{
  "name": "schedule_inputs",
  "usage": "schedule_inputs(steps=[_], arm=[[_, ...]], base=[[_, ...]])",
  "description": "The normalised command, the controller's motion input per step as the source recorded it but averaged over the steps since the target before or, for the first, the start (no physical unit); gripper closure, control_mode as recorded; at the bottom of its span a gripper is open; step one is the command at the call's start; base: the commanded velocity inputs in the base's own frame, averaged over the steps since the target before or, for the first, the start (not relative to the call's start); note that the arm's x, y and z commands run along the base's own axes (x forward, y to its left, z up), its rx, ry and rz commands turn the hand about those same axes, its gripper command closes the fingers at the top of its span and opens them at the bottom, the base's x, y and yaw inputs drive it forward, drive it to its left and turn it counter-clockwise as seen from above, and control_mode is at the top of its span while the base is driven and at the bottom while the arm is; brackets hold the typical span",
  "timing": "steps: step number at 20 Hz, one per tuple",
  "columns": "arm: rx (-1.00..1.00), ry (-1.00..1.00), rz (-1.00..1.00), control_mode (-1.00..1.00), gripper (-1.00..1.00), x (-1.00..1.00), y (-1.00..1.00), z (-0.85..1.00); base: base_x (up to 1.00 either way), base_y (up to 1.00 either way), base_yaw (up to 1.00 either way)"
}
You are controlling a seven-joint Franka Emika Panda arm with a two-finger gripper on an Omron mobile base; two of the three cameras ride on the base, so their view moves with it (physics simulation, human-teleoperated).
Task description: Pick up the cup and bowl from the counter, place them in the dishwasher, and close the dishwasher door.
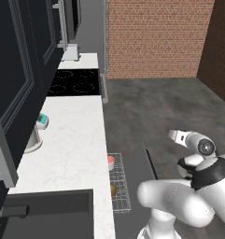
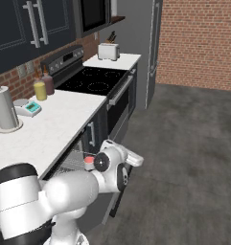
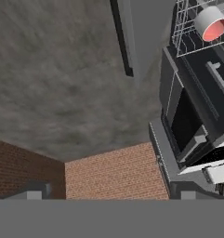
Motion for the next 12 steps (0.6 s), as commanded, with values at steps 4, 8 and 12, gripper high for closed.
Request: schedule_inputs(steps=[4,8,12], arm=[[0.39,0.48,0.08,-1.00,-1.00,-0.06,-0.46,1.00],[0.22,0.41,0.03,-1.00,-1.00,-0.08,-0.52,1.00],[0.08,0.34,-0.12,-1.00,-1.00,-0.04,-0.43,1.00]], base=[[0.00,0.00,0.00],[0.00,0.00,0.00],[0.00,0.00,0.00]])
